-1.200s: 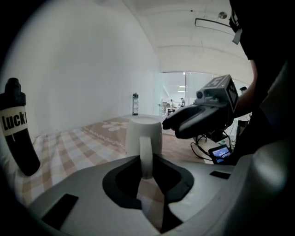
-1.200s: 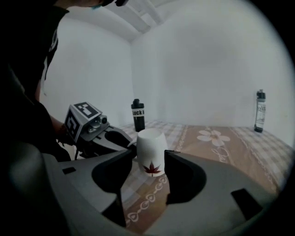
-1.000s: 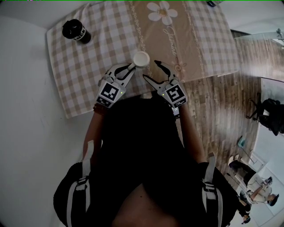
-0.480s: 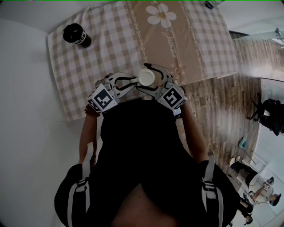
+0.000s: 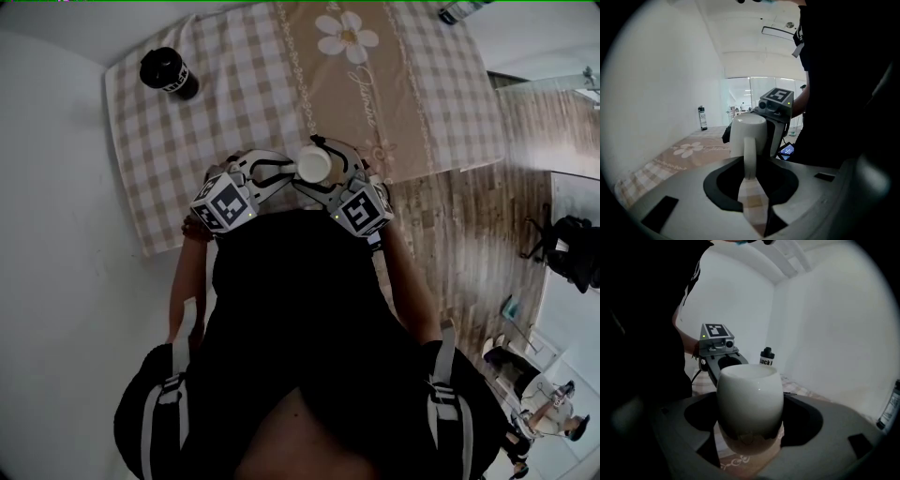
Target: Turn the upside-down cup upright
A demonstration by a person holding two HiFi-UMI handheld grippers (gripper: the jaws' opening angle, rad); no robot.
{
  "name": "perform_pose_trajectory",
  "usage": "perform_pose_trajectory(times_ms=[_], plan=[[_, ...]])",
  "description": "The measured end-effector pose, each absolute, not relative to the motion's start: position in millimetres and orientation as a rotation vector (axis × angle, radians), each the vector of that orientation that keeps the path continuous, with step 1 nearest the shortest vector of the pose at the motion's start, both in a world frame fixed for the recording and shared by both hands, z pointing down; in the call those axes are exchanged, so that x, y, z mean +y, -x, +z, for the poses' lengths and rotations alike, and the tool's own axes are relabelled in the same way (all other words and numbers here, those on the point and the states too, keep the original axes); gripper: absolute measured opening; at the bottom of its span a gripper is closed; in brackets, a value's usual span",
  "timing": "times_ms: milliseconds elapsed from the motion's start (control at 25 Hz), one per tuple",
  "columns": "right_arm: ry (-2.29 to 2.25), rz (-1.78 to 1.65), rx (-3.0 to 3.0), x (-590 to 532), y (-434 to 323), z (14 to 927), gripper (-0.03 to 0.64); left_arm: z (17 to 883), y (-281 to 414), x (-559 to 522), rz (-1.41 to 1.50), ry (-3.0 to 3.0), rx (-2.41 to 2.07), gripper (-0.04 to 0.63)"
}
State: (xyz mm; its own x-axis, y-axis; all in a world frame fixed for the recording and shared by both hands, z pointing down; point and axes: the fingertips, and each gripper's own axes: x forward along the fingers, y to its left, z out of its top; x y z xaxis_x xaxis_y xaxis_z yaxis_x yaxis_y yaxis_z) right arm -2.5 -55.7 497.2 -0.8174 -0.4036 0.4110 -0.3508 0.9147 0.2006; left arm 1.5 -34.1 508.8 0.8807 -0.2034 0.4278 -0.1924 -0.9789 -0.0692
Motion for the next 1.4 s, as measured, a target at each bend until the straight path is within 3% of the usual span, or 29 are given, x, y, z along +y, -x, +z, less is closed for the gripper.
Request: perform_pose_trajectory(times_ms=[240, 440, 680, 1400], plan=[[-0.606, -0.103, -2.642, -62.0, -3.1, 496.1, 0.396, 500.2, 6.2, -49.8, -0.608, 3.109, 0.400, 0.183], [-0.643, -0.196, -2.555, -69.0, -8.4, 501.4, 0.396, 457.9, 14.3, -60.0, -0.314, 3.210, 0.486, 0.184], [-0.699, -0.240, -2.487, -80.4, 0.2, 509.1, 0.396, 460.3, -9.1, -53.4, -0.335, 3.225, 0.462, 0.310], [-0.677, -0.356, -2.426, -83.2, 14.0, 504.1, 0.396, 469.4, -16.8, -66.5, -0.415, 3.181, 0.591, 0.317]])
